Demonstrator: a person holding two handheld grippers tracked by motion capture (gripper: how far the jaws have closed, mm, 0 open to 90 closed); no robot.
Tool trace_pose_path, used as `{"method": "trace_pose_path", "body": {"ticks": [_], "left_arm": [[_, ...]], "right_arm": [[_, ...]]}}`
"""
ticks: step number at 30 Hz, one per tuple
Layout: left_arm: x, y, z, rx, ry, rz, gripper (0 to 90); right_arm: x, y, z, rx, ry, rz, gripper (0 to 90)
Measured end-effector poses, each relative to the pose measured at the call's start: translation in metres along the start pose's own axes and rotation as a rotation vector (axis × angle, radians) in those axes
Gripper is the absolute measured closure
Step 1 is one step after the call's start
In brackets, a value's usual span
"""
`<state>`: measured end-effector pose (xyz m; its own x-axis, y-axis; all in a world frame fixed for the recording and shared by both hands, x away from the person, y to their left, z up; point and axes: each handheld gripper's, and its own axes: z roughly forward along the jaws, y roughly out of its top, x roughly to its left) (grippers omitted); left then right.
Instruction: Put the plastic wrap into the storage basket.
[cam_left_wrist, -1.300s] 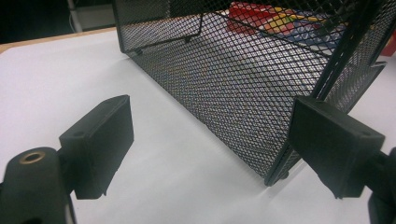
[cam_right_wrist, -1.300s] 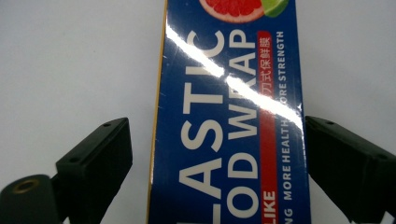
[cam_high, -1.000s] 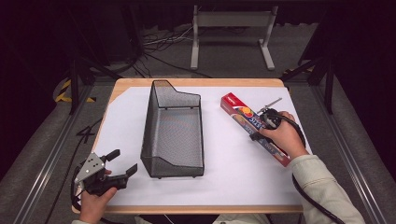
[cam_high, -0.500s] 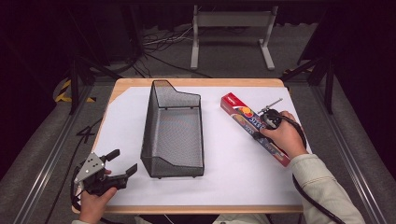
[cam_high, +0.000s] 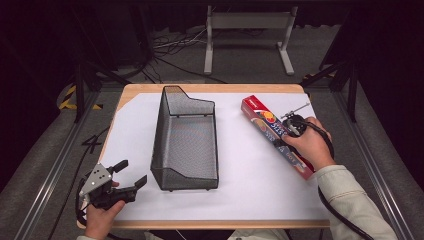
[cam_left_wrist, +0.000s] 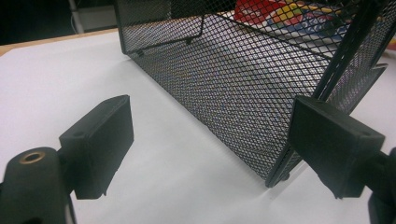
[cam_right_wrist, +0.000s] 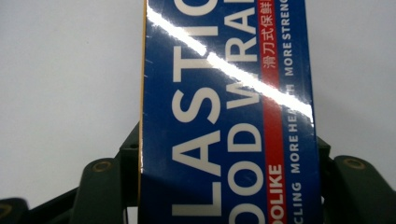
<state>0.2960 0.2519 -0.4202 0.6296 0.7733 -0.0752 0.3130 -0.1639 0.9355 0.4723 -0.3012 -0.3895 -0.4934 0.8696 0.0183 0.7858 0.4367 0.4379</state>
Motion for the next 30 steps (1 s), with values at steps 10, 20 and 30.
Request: {"method": "trace_pose_path", "body": {"ticks": [10, 20, 30], "left_arm": [[0.000, 0.000, 0.000, 0.003, 0.003, 0.002, 15.5], [-0.001, 0.001, 0.001, 0.016, 0.027, 0.009, 16.7], [-0.001, 0.000, 0.000, 0.016, 0.032, 0.005, 16.9]], "right_arm": [[0.008, 0.002, -0.029, -0.029, -0.010, 0.030, 39.5], [0.019, 0.003, -0.057, -0.029, -0.034, 0.050, 39.5], [0.028, 0.005, -0.076, -0.040, -0.013, 0.092, 39.5]]}}
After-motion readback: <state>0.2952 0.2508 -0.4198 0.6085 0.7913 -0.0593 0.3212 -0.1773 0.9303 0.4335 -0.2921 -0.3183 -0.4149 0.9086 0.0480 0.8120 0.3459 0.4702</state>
